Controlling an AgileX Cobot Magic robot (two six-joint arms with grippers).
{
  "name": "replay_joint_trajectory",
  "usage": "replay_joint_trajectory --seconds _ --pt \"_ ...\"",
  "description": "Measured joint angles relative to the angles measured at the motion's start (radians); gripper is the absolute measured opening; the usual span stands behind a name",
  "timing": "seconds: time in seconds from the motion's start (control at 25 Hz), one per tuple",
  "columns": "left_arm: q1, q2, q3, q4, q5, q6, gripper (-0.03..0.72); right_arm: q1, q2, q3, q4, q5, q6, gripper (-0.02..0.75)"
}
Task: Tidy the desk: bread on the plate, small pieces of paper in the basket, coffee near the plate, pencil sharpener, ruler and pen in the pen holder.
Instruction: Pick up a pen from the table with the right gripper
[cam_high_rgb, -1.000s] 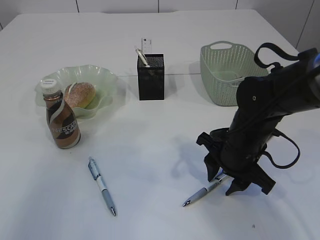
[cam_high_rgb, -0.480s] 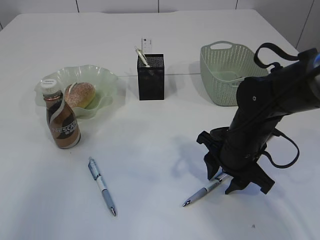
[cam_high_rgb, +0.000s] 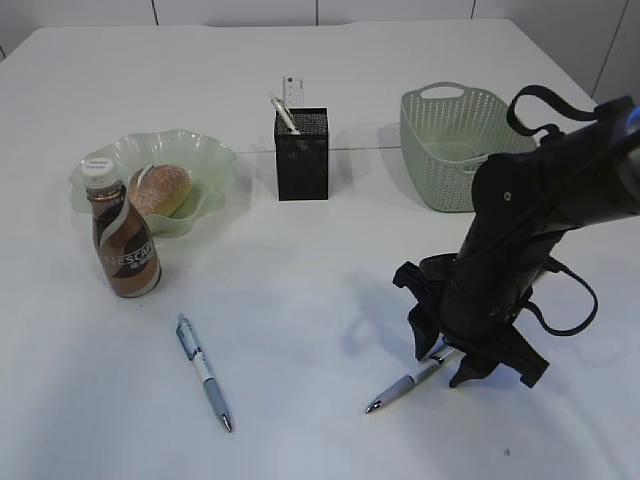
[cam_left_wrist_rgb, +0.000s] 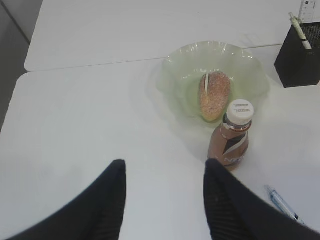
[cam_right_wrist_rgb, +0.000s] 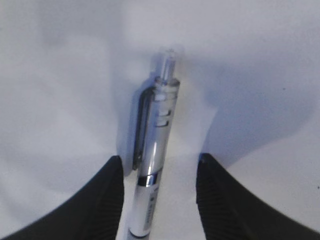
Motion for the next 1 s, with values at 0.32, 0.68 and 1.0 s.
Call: replay_joint_trajectory --seconds 0.32,0.68,1.0 --pt "0.000 0.000 0.000 0.012 0.000 0.000 0.348 0.000 0.002 0.000 0.000 0.003 0.000 0.287" --pt "0.000 0.000 0.000 0.014 0.000 0.000 0.348 0.000 0.004 -0.004 -0.002 0.003 -0.094 0.132" --pt "0.000 0.000 0.000 0.014 0.000 0.000 0.348 0.000 0.012 -0.029 -0.004 0.083 -0.343 0.127"
